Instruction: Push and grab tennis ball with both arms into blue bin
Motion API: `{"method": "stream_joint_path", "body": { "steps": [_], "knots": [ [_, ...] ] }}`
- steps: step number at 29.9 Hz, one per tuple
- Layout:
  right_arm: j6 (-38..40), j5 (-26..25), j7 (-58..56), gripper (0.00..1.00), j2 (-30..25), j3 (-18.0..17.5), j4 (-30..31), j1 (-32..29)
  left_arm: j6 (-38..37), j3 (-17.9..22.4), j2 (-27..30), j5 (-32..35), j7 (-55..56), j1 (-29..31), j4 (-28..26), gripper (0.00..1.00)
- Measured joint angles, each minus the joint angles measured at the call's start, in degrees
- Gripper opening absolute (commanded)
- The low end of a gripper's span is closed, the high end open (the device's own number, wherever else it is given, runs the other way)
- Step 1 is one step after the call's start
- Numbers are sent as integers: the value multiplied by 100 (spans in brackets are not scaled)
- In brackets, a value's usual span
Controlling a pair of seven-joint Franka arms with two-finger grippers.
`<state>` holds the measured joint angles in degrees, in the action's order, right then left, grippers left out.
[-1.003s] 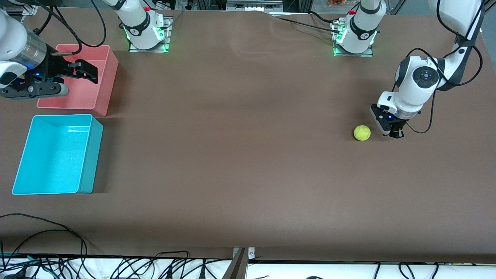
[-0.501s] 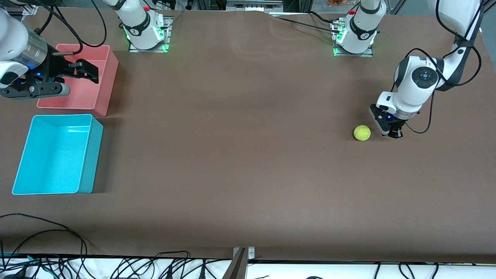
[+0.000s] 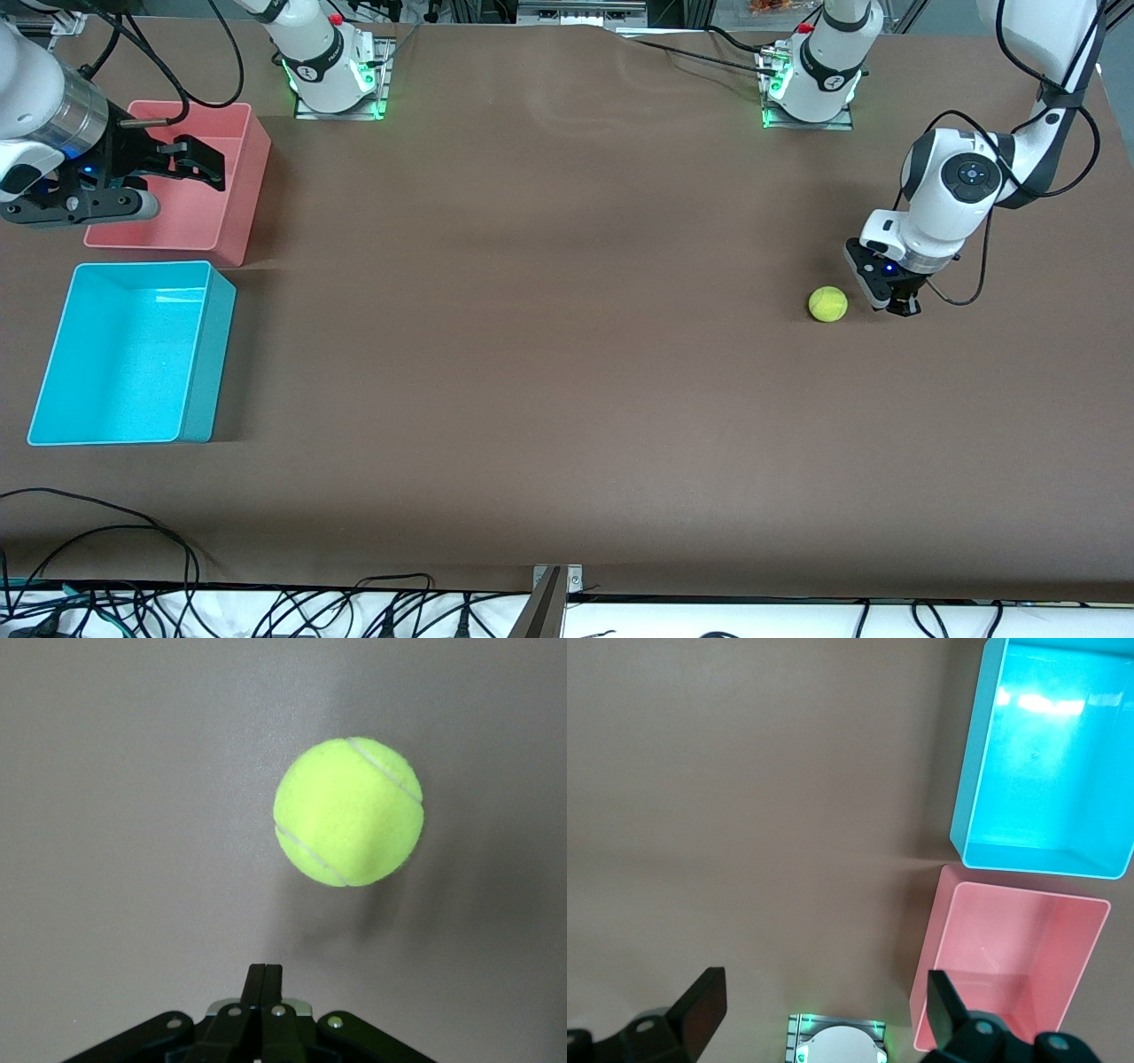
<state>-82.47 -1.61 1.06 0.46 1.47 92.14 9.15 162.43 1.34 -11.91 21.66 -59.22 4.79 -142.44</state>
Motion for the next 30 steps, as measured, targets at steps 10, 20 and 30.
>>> {"method": "stream_joint_path", "body": {
  "steps": [10, 20, 30],
  "knots": [
    [0, 0, 0, 100, 0, 0, 0, 0, 0, -3, -147, -113, 37, -132, 0, 0],
    [0, 0, 0, 100, 0, 0, 0, 0, 0, -1, -248, -175, 69, -256, 0, 0],
    [0, 0, 0, 100, 0, 0, 0, 0, 6, -9, -274, -351, 513, -333, 15, 0]
  ]
}}
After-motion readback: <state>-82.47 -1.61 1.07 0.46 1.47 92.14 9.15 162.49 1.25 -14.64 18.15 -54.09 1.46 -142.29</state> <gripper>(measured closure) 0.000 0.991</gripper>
